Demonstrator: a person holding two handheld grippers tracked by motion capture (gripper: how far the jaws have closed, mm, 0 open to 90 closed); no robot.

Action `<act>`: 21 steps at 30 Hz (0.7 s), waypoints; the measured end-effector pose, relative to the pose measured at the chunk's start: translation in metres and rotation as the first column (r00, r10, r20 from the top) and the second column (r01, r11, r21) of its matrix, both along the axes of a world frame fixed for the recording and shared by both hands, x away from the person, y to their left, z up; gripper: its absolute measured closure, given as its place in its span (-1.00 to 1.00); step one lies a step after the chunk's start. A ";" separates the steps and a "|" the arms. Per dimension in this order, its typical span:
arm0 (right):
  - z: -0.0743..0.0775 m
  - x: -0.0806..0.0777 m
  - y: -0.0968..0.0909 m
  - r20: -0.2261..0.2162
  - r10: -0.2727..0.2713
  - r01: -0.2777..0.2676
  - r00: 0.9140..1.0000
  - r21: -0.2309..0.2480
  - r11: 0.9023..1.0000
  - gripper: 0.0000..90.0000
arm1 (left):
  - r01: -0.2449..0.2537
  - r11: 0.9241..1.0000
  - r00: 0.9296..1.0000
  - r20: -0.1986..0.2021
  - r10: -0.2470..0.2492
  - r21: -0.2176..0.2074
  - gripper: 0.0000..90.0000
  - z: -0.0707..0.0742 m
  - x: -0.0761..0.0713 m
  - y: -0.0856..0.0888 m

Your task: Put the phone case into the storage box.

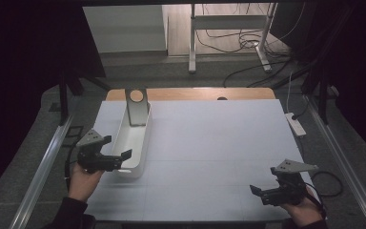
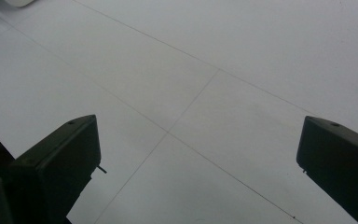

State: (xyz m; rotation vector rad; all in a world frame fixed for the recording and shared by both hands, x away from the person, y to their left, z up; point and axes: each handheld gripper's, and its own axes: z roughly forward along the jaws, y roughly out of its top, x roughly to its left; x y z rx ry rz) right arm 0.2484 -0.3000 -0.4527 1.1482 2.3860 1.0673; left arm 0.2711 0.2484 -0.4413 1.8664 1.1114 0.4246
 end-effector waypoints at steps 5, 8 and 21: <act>0.000 0.000 0.000 0.000 0.000 0.000 1.000 0.000 1.000 -1.00 | -0.003 1.000 1.000 -0.002 0.003 -0.002 -0.95 0.000 -0.004 0.002; 0.000 0.000 0.000 0.000 0.000 0.000 1.000 0.000 1.000 -1.00 | -0.004 1.000 1.000 -0.002 0.004 -0.003 -0.95 -0.001 -0.006 0.003; 0.000 0.000 0.000 -0.001 -0.001 0.001 1.000 -0.001 1.000 -1.00 | -0.016 1.000 1.000 -0.003 0.016 -0.010 -0.95 -0.002 -0.015 0.008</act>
